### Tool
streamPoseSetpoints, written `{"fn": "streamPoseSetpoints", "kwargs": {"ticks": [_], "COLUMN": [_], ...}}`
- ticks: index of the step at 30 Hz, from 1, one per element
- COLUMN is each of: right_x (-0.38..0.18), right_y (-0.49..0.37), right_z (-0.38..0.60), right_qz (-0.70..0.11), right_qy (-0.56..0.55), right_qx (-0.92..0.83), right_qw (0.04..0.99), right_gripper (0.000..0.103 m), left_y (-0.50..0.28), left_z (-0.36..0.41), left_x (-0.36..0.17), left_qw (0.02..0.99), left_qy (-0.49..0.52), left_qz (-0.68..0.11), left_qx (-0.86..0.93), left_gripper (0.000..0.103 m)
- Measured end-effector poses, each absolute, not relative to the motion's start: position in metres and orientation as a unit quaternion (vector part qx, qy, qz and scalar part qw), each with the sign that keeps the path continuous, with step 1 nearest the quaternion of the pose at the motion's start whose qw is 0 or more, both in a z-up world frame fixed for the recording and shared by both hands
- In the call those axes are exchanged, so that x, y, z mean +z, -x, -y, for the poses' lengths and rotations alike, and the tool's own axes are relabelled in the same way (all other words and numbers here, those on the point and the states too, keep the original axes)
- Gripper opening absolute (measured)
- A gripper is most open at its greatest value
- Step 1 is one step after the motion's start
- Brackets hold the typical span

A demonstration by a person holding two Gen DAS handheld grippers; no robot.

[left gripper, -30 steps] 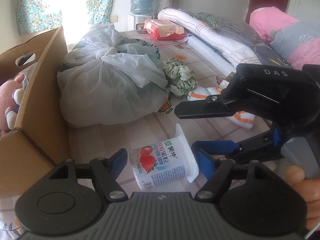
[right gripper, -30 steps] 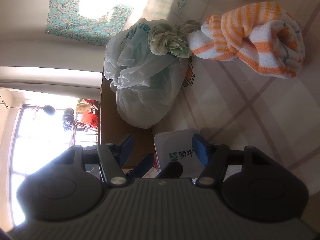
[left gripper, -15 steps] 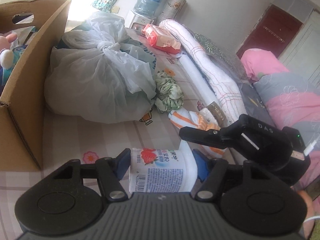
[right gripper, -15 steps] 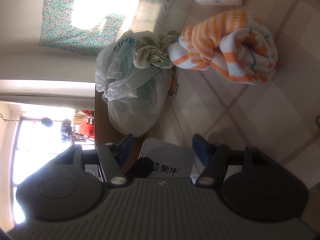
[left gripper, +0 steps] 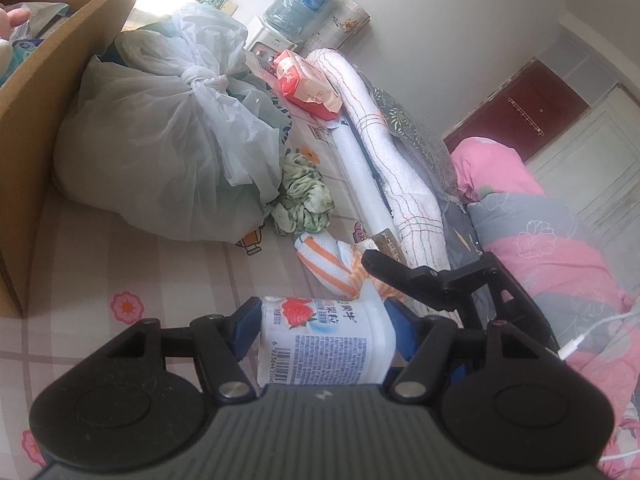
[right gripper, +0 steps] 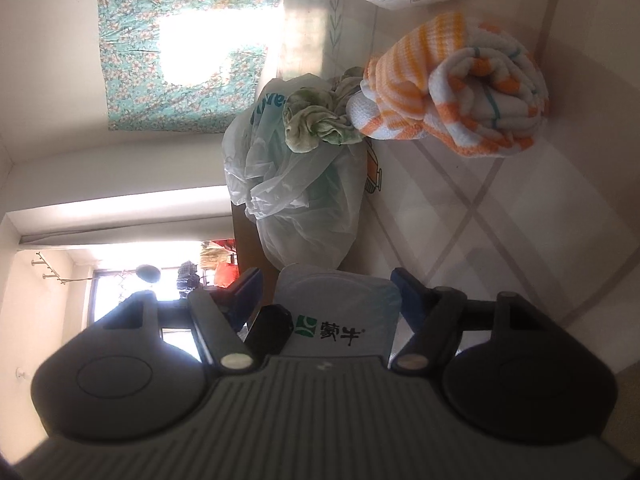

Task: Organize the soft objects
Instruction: 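Lift the yogurt cup off the mattress with the right gripper, then carry the yogurt cup with the right gripper over the cardboard box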

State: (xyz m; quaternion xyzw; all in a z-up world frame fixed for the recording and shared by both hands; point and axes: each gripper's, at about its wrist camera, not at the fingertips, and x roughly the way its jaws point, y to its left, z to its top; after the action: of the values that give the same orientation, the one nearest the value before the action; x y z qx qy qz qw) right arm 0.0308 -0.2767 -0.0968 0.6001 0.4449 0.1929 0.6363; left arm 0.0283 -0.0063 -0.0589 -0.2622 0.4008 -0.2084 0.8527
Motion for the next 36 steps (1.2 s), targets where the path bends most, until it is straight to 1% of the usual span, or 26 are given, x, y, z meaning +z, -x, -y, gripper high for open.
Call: {"fn": "streamPoseSetpoints", "kwargs": {"ticks": [1, 6, 11, 13, 16, 18, 19, 20, 23, 25, 26, 28, 30, 31, 32, 34, 36], "right_x": [-0.096, -0.088, -0.086, -0.085, -0.08, -0.074, -0.072, -0.069, -0.066, -0.065, -0.065, -0.066, -0.069, -0.069, -0.07, -0.069, -0.067], "right_y": [-0.031, -0.034, -0.04, -0.042, -0.043, -0.043, -0.042, -0.042, -0.039, -0.039, -0.039, -0.039, -0.04, -0.039, -0.039, -0.039, -0.038], "right_z": [0.278, 0.276, 0.264, 0.261, 0.259, 0.259, 0.259, 0.259, 0.256, 0.253, 0.252, 0.25, 0.249, 0.25, 0.25, 0.25, 0.25], "right_qz": [-0.443, -0.431, -0.441, -0.442, -0.441, -0.443, -0.444, -0.447, -0.455, -0.459, -0.461, -0.464, -0.466, -0.466, -0.466, -0.465, -0.462], "right_qy": [-0.6, -0.6, -0.59, -0.585, -0.569, -0.548, -0.536, -0.522, -0.488, -0.475, -0.47, -0.468, -0.469, -0.469, -0.469, -0.467, -0.463], "right_qx": [0.191, 0.204, 0.216, 0.217, 0.215, 0.213, 0.212, 0.21, 0.211, 0.214, 0.215, 0.216, 0.213, 0.211, 0.21, 0.209, 0.212], "right_qw": [0.638, 0.642, 0.641, 0.645, 0.66, 0.677, 0.686, 0.696, 0.714, 0.719, 0.721, 0.72, 0.719, 0.72, 0.72, 0.723, 0.726], "right_gripper": [0.071, 0.071, 0.071, 0.071, 0.071, 0.07, 0.069, 0.069, 0.063, 0.055, 0.054, 0.048, 0.045, 0.041, 0.039, 0.029, 0.024], "left_y": [-0.028, -0.026, -0.02, -0.015, -0.006, -0.001, 0.001, 0.003, 0.009, 0.013, 0.015, 0.018, 0.017, 0.016, 0.015, 0.013, 0.012], "left_z": [0.008, 0.007, 0.006, 0.004, 0.003, 0.006, 0.009, 0.013, 0.031, 0.046, 0.052, 0.062, 0.068, 0.069, 0.068, 0.064, 0.061], "left_x": [-0.059, -0.06, -0.055, -0.051, -0.042, -0.038, -0.037, -0.038, -0.043, -0.049, -0.052, -0.058, -0.061, -0.062, -0.062, -0.06, -0.058], "left_qw": [0.857, 0.864, 0.88, 0.886, 0.898, 0.901, 0.901, 0.902, 0.907, 0.912, 0.915, 0.916, 0.915, 0.917, 0.919, 0.921, 0.923], "left_qy": [0.249, 0.228, 0.192, 0.181, 0.148, 0.112, 0.094, 0.073, 0.001, -0.052, -0.077, -0.111, -0.124, -0.123, -0.12, -0.1, -0.088], "left_qz": [-0.405, -0.408, -0.397, -0.39, -0.374, -0.369, -0.37, -0.37, -0.365, -0.353, -0.346, -0.337, -0.336, -0.335, -0.334, -0.336, -0.334], "left_qx": [-0.2, -0.188, -0.173, -0.171, -0.18, -0.2, -0.207, -0.212, -0.21, -0.201, -0.195, -0.188, -0.183, -0.178, -0.172, -0.169, -0.169], "left_gripper": [0.063, 0.065, 0.068, 0.071, 0.08, 0.09, 0.091, 0.091, 0.091, 0.089, 0.089, 0.084, 0.071, 0.068, 0.066, 0.066, 0.066]}}
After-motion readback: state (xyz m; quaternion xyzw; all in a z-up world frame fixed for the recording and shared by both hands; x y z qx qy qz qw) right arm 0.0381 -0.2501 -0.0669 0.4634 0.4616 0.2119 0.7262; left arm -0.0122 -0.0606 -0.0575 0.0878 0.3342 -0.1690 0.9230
